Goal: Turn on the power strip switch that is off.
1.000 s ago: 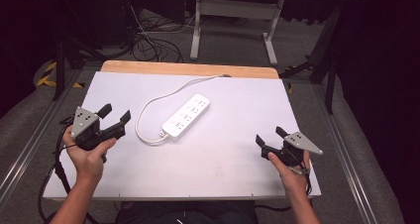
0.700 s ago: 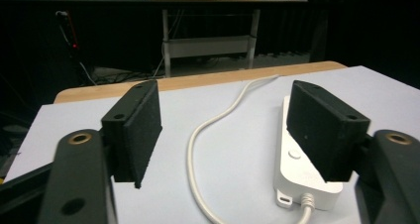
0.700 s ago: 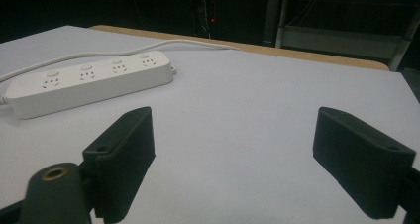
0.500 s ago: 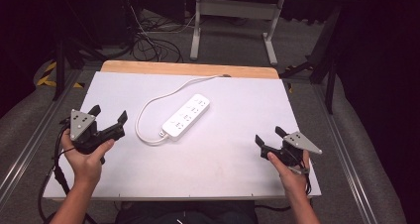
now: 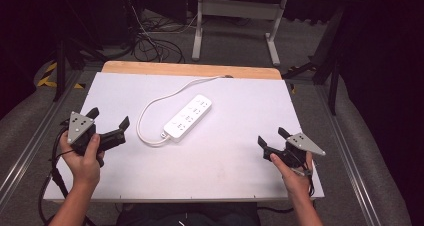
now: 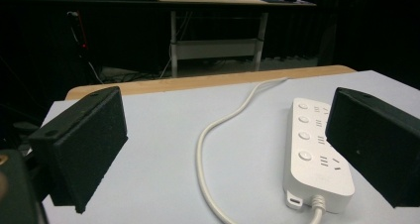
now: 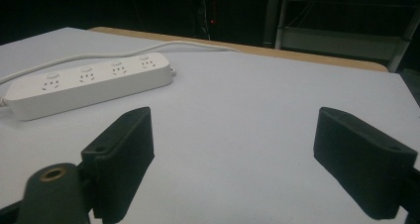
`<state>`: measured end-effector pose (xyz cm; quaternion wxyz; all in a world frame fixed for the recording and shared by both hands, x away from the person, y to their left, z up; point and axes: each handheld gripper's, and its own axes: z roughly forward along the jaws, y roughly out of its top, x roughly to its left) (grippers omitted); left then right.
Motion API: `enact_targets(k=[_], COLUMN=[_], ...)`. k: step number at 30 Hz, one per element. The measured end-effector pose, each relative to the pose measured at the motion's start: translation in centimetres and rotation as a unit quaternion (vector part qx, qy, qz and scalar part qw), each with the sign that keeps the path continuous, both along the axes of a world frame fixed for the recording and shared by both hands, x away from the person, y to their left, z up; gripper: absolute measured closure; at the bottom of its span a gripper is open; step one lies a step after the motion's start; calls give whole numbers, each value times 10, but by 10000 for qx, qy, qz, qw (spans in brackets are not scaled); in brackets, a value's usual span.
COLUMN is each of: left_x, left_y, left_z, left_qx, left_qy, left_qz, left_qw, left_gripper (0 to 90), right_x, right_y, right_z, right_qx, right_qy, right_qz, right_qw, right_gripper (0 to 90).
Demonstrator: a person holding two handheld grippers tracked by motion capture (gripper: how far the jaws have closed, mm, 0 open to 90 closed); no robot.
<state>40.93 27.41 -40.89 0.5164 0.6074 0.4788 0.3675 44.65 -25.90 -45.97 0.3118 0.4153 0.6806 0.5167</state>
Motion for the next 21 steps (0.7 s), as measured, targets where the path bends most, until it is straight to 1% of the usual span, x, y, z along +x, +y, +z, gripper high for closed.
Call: enact_targets(k=[3,5,8,13,21], left_x=[0,-1,-1,-1,-1], left_y=[1,1,2,2,3], left_z=[0,0,0,-1,-1], left_qx=[27,36,-12,24,56], left_qy=[36,26,14,14,-12], left_qz=[-22,-37,-67,-79,-98], left_qw=[10000,10000,10000,10000,9999], left_gripper=[39,43,45,46,48], right_x=[0,0,0,0,1], right_y=[0,0,0,0,-1], right_z=[0,0,0,0,-1], right_qx=[16,10,-13,15,-8], right_qy=[7,6,8,15,19], right_qz=[-11,-12,-9,-21,-19], right_qw=[10000,10000,10000,10000,10000], right_gripper=[161,159,159,159,159])
